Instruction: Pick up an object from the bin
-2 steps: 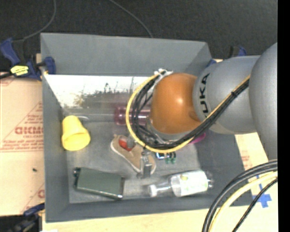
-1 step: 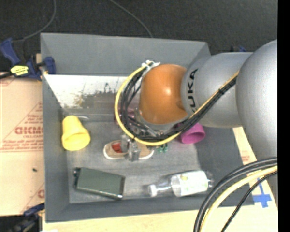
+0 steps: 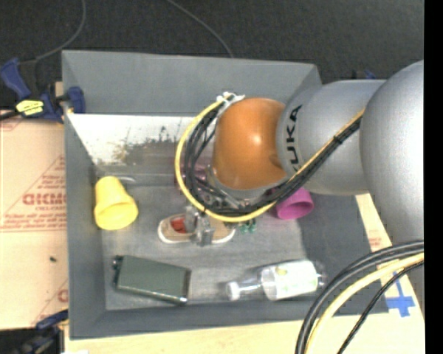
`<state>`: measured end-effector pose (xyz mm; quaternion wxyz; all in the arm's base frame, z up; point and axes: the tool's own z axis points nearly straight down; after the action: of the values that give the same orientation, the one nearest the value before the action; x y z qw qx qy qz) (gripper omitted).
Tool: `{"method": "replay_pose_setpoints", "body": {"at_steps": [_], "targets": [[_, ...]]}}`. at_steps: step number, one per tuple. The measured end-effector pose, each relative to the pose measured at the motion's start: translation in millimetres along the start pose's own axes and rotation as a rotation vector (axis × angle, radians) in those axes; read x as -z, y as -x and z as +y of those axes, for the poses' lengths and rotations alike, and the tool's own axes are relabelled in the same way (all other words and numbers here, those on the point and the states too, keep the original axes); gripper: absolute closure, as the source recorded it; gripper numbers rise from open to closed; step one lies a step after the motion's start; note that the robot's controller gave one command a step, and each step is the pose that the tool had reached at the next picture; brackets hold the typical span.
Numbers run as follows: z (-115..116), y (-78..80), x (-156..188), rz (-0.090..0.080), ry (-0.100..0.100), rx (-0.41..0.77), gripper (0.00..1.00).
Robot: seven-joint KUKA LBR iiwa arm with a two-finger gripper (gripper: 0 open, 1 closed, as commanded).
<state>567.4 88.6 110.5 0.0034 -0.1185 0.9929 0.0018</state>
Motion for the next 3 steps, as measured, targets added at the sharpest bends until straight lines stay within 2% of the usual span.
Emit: {"method": "replay_pose_setpoints", "body": {"at_steps": [1,2,3], "targets": [[-1,-9.5,-35,-0.018,0.002,0.05,1.0],[-1,-30.0,-24,-0.021,0.004,-0.145,1.0],[-1,-30.1,-24,-0.021,0.005,-0.148,1.0]]}}
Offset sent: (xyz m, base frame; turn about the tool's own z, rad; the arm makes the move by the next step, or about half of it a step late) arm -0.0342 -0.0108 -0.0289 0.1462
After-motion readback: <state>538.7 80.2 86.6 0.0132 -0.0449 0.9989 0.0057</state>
